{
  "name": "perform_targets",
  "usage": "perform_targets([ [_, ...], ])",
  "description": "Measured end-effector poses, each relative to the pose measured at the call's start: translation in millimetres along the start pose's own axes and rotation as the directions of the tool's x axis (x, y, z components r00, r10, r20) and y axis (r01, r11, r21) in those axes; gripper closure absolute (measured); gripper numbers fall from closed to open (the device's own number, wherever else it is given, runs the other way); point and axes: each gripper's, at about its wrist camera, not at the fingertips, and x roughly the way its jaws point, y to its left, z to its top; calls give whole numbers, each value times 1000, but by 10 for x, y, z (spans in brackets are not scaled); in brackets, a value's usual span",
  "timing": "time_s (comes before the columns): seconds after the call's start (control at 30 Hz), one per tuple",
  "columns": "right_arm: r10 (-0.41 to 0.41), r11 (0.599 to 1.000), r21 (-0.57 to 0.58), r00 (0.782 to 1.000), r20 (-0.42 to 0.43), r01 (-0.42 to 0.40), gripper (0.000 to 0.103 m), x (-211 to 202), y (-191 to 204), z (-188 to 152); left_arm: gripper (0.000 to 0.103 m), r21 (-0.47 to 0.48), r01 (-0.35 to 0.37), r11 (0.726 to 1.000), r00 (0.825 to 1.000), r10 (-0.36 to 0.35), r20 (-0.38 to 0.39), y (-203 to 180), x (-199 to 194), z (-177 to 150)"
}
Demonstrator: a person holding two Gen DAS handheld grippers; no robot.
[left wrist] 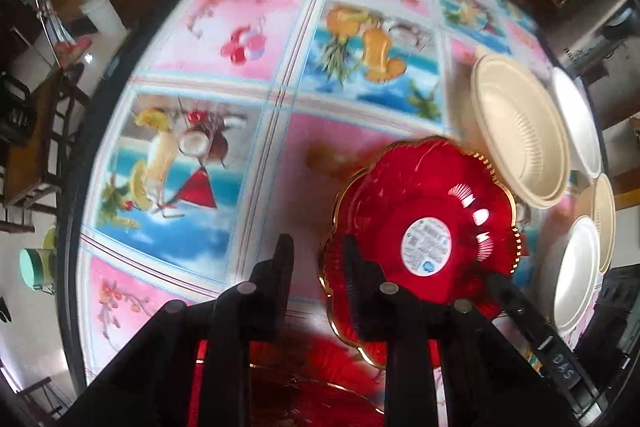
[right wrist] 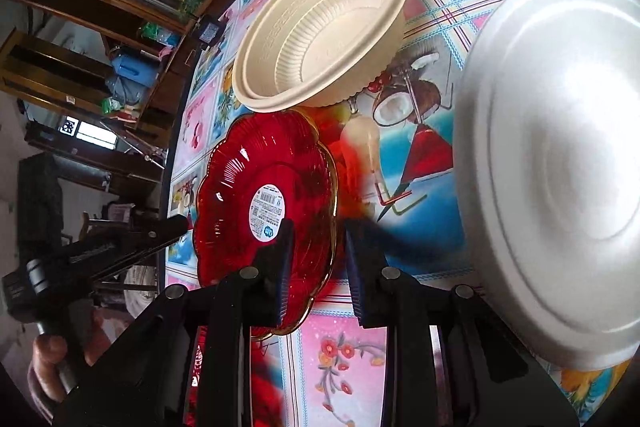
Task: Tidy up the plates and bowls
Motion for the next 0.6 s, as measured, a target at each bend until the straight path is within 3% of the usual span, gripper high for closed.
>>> perform_targets([
  [0.13,10,1000,2,1000,-3,-10,78,15,-17,9,78,-1,37,999,998,-37,-44,-42,200,-27],
  [0.4,-13,1000,-25,1000,19,14,78,28,37,2,80,-6,73,997,997,-73,-24,-61,198,-57],
  [0.5,-48,998,-42,998,47,50,92,16,57,-8,81,4,49,999,999,-49,-4,-74,187,-98],
  [0.6,-67,996,-56,995,69,71,96,-16,75,-13,88,-5,54,999,999,-54,5,-47,183,-106],
])
